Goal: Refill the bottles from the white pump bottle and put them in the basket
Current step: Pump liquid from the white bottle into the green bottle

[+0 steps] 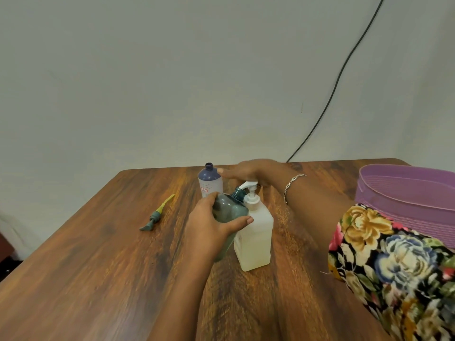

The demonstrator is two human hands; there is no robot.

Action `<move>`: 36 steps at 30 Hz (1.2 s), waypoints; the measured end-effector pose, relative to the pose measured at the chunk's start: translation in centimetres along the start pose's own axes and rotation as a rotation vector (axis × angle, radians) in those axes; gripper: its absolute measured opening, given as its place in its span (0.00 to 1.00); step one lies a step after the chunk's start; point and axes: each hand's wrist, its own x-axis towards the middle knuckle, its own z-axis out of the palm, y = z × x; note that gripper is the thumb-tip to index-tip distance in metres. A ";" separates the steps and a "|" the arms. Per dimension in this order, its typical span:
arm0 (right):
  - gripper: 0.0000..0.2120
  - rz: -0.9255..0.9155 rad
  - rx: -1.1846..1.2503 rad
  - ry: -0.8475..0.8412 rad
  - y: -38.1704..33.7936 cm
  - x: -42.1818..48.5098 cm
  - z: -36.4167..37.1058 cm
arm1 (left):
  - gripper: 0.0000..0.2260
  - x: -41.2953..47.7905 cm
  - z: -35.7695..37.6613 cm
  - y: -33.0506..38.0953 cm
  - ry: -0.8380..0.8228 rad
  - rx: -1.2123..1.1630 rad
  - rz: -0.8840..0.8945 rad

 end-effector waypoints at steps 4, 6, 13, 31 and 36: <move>0.28 0.019 -0.018 -0.022 0.0 0.3 0.3 | 0.36 0.0 0.1 0.1 -0.005 -0.003 0.001; 0.23 0.002 -0.096 0.037 0.3 1.3 0.9 | 0.36 -0.1 0.1 0.2 -0.013 -0.011 0.011; 0.16 0.004 -0.269 0.214 1.1 2.4 1.4 | 0.35 -0.1 0.2 0.1 -0.012 0.015 0.015; 0.26 0.045 -0.022 0.055 0.7 0.3 0.3 | 0.36 -0.5 0.5 -0.5 -0.003 -0.104 -0.024; 0.30 0.046 0.080 0.020 0.5 0.2 0.0 | 0.36 -0.1 0.5 -0.5 0.004 -0.135 -0.020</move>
